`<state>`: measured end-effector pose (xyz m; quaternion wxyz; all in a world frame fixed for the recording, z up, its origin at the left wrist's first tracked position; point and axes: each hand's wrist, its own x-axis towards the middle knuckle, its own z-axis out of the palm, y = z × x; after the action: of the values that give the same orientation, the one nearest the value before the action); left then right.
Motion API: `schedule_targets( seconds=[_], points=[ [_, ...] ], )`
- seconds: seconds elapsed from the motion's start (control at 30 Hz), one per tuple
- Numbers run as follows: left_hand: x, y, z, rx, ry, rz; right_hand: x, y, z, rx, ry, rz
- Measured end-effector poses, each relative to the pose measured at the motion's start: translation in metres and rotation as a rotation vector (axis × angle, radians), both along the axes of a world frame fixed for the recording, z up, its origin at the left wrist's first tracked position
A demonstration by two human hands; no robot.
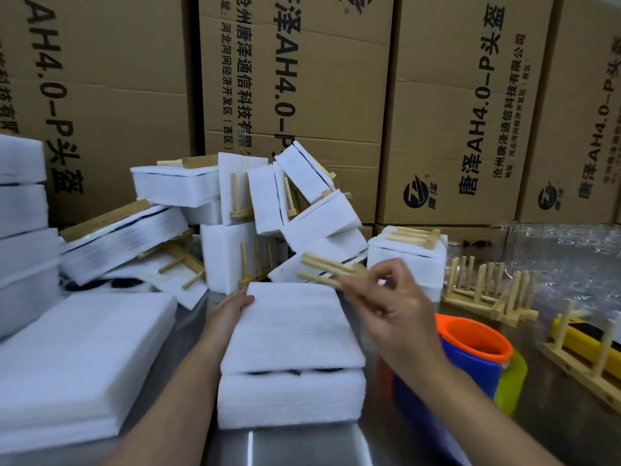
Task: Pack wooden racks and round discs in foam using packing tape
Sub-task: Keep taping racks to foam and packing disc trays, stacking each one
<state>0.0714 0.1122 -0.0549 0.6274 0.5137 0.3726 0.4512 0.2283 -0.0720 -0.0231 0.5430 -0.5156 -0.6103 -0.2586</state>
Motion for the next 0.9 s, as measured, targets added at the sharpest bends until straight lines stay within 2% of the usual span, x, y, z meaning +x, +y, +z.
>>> schedule_targets(
  seconds=[0.17,0.4,0.5,0.6,0.67,0.77,0.9],
  points=[
    [0.002,0.003,-0.002,0.043,0.012,0.02,-0.013,0.012,-0.011,-0.138,-0.183,0.06],
    [0.0,0.0,-0.005,0.027,-0.011,-0.034,-0.013,0.002,-0.009,-0.569,-0.1,0.206],
    [0.0,0.0,-0.005,0.027,-0.018,-0.027,-0.014,-0.001,-0.011,-0.589,-0.072,0.233],
    [0.001,0.0,-0.004,0.028,-0.031,-0.026,-0.009,-0.014,-0.01,-0.512,-0.003,0.225],
    [0.001,0.0,-0.004,0.038,-0.04,-0.009,0.0,-0.027,-0.008,-0.449,-0.028,0.157],
    [0.003,0.0,-0.004,0.021,-0.068,0.008,0.018,-0.053,-0.009,-0.416,-0.146,-0.112],
    [0.005,0.001,-0.005,0.0,-0.092,0.021,0.044,-0.085,-0.022,-0.573,-0.157,-0.476]
  ],
)
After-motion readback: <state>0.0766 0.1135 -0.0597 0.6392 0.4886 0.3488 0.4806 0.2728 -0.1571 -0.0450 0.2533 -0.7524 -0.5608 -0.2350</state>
